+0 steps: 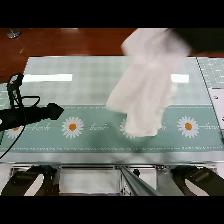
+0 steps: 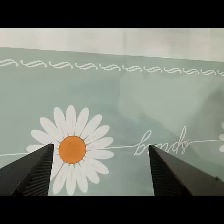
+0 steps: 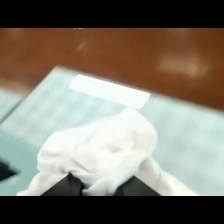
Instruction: Fold the shirts.
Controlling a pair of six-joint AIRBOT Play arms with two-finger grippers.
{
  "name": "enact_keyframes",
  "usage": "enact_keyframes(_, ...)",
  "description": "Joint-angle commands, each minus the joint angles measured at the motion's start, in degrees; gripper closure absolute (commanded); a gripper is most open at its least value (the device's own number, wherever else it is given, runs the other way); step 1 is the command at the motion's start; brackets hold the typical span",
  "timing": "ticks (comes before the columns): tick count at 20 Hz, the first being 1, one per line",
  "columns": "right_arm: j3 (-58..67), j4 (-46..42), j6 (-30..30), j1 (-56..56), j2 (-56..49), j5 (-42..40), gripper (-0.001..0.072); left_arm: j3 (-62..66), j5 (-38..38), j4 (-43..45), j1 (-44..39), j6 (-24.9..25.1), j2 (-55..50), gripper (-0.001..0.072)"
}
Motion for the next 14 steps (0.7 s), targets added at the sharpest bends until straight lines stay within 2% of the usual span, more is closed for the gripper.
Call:
enact_keyframes(1, -14.0, 0.5, 5.0, 13.6, -7.3, -9.0, 0.0676, -0.2, 1.0, -0.1, 0.1, 0.2, -0.1, 0.0005)
enact_keyframes(6, -17.9, 11.0, 6.1, 22.1, -27.4, -16.0, 0.0666, -0.2, 0.9, -0.2, 0.1, 0.2, -1.0, 0.0005)
enact_keyframes(7, -17.9, 13.8, 6.1, 21.7, -30.0, -16.5, 0.0431, -0.2, 0.9, -0.2, 0.1, 0.2, -1.4, 0.0005)
enact_keyframes(8, -17.5, 15.3, 5.8, 20.3, -31.1, -15.7, 0.008, -0.2, 1.0, -0.2, 0.1, 0.3, -1.8, 0.0005)
enact_keyframes(11, -13.5, 14.6, 3.8, 9.3, -27.8, -4.9, 0.009, 0.9, -1.9, 0.6, 0.6, 2.2, -3.3, 0.0005)
enact_keyframes(13, -13.0, 9.2, 3.9, -1.6, -20.8, 1.2, 0.009, 3.3, -5.3, 1.2, 3.3, 3.4, -5.2, 0.0005)
enact_keyframes(14, -13.1, 3.1, 4.9, -7.5, -17.0, 5.3, 0.009, 4.2, -7.3, 0.8, 5.4, 3.9, -6.4, 0.0005)
